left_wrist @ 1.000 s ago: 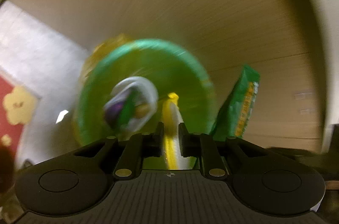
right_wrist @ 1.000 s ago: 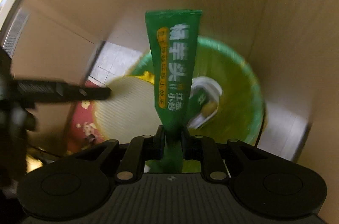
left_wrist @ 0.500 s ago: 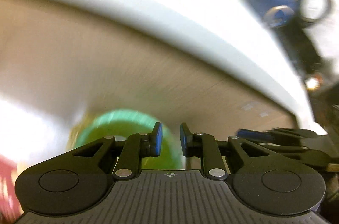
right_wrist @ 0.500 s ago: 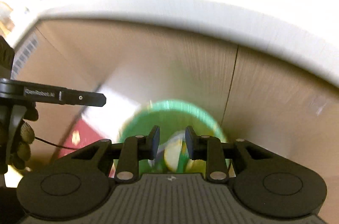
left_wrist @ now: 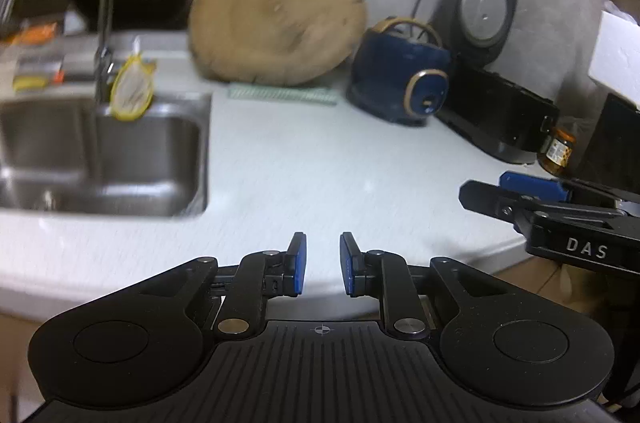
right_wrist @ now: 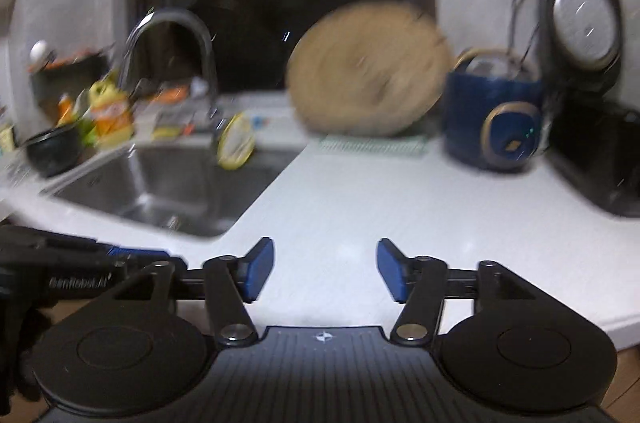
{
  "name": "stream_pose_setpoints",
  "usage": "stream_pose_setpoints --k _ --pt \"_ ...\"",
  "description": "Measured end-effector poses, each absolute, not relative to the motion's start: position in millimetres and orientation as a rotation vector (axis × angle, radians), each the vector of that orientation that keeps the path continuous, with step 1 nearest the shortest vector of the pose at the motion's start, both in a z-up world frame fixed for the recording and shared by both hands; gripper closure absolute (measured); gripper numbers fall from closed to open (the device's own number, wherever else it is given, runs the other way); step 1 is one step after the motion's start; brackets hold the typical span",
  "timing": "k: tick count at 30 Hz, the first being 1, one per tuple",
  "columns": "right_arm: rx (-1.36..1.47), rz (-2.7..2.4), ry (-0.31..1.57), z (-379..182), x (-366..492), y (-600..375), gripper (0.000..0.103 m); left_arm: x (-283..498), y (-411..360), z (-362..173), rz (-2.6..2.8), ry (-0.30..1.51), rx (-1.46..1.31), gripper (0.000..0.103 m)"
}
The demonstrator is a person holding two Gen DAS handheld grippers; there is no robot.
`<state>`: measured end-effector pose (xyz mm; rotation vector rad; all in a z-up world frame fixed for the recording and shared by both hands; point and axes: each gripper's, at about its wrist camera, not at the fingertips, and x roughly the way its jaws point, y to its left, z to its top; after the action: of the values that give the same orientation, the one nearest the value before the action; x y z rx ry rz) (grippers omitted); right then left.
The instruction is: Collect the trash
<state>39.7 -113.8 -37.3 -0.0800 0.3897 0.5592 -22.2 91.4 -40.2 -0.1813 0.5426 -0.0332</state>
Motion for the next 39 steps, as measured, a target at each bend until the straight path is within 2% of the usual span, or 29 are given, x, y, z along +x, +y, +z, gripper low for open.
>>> stream_pose_setpoints --k 2,12,39 --pt "-0.070 0.509 0.359 -38.5 46.7 -119.8 0.030 -14.7 80.7 -37.9 -0.028 0.527 -0.188 0.086" --pt "0.040 0.432 0.550 -53.7 87.8 -155.0 0.030 11.4 42.9 -42.8 0.020 0.532 -0.150 0.086" --pt "-0.036 0.442 0.525 -51.0 72.9 -133.8 0.030 8.2 35.1 -37.8 0.023 0.517 -0.144 0.087"
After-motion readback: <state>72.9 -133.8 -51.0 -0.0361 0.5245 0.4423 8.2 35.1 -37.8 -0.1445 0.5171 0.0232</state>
